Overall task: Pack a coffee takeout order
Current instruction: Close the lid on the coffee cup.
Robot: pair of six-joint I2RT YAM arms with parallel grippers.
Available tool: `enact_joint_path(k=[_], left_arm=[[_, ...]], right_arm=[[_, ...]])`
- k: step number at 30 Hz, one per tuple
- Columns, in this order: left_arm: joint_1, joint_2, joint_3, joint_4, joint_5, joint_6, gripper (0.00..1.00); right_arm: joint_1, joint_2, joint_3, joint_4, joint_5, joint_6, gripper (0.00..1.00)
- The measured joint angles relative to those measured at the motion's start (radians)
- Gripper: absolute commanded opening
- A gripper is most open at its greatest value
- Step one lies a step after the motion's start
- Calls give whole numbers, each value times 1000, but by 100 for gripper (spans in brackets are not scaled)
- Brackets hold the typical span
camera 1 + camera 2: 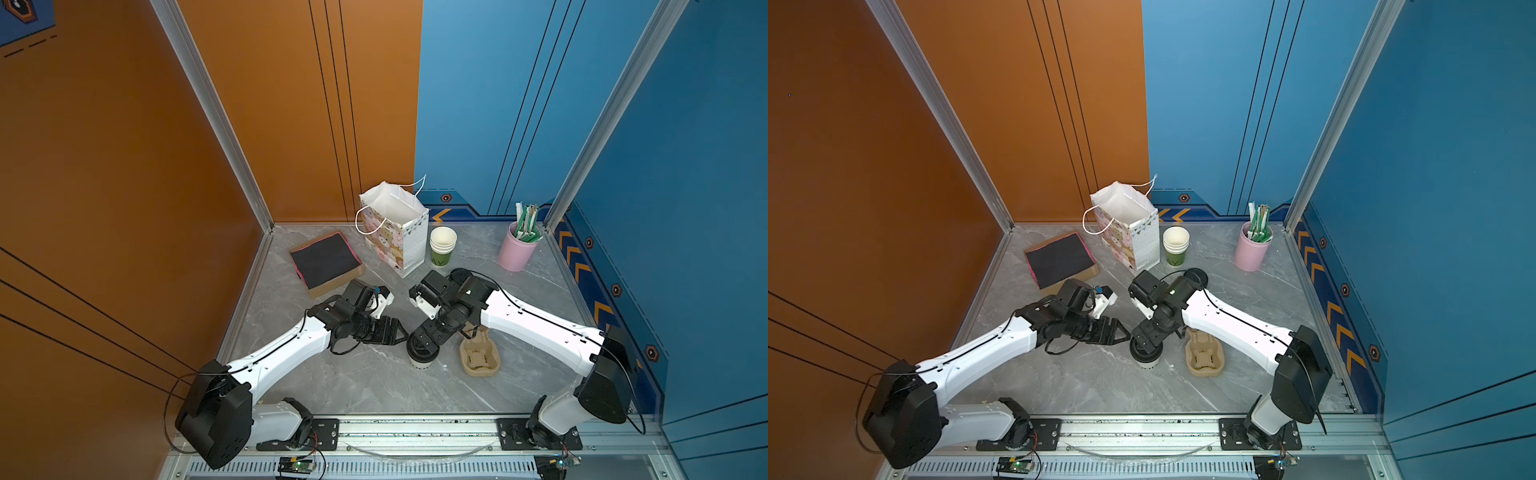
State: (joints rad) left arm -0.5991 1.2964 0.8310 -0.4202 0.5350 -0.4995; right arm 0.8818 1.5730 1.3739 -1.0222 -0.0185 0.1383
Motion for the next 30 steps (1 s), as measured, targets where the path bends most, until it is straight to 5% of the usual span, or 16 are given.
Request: enact_joint_path(k=[30], left_arm=[[-36,88,18,1,-57,-21,74]], right_arm=[[2,-7,-50,24,37,19,100]])
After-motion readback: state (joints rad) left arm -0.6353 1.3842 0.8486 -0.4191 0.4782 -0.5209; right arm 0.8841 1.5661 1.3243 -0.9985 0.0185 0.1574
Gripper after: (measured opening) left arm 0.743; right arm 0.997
